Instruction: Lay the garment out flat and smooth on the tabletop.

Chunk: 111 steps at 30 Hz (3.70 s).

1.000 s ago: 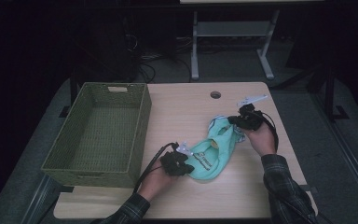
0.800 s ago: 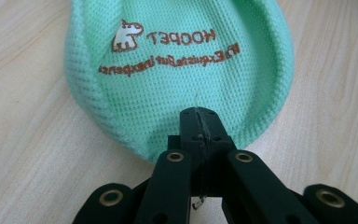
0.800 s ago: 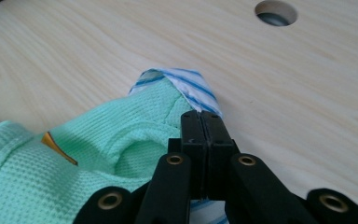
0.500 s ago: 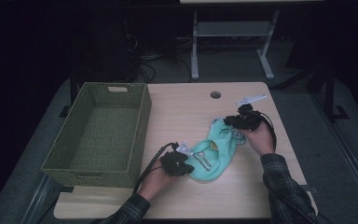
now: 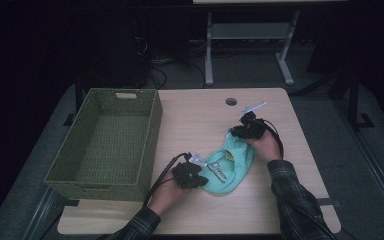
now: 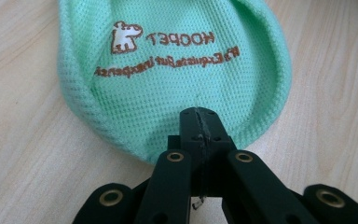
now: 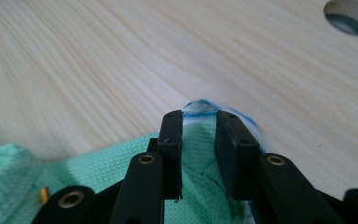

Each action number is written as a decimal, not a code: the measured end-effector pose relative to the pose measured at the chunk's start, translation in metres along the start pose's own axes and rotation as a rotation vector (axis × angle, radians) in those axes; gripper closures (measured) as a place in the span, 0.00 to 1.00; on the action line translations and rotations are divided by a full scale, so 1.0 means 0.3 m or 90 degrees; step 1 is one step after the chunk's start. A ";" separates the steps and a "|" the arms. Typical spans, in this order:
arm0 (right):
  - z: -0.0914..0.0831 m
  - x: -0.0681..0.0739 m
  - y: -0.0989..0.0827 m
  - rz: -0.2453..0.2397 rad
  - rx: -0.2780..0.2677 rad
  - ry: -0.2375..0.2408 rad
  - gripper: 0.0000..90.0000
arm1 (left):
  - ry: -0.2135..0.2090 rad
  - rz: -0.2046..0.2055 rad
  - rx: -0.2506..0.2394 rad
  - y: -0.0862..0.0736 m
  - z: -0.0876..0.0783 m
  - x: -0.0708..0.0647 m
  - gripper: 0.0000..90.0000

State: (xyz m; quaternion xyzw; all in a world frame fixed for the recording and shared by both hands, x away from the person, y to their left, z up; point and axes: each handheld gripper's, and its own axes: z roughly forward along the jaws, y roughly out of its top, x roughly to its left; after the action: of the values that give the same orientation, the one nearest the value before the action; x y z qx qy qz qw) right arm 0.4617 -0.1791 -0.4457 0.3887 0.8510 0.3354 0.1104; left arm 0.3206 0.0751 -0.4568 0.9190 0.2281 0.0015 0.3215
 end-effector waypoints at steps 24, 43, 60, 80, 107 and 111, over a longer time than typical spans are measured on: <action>0.040 -0.012 0.004 -0.004 0.009 -0.027 1.00 | 0.003 0.002 0.003 0.001 -0.002 0.002 0.99; -0.071 -0.025 0.017 0.030 -0.083 -0.031 0.96 | -0.002 -0.003 0.004 0.000 -0.003 0.005 0.99; -0.212 0.029 -0.114 0.013 -0.077 0.022 1.00 | -0.005 -0.011 -0.017 -0.005 0.007 0.008 1.00; -0.304 0.160 -0.361 -0.018 -0.106 0.056 1.00 | -0.005 -0.009 -0.013 -0.006 0.006 0.008 1.00; -0.180 0.204 -0.388 -0.025 -0.060 0.098 1.00 | 0.017 -0.021 0.000 0.079 -0.019 0.076 1.00; -0.180 0.206 -0.385 -0.034 -0.058 0.093 1.00 | 0.029 -0.025 -0.023 0.145 -0.020 0.119 1.00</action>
State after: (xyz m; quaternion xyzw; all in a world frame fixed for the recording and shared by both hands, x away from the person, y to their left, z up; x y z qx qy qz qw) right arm 0.3281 -0.2144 -0.4766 0.3351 0.8506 0.3984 0.0742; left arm 0.3700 0.0638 -0.4314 0.9082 0.2531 0.0204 0.3326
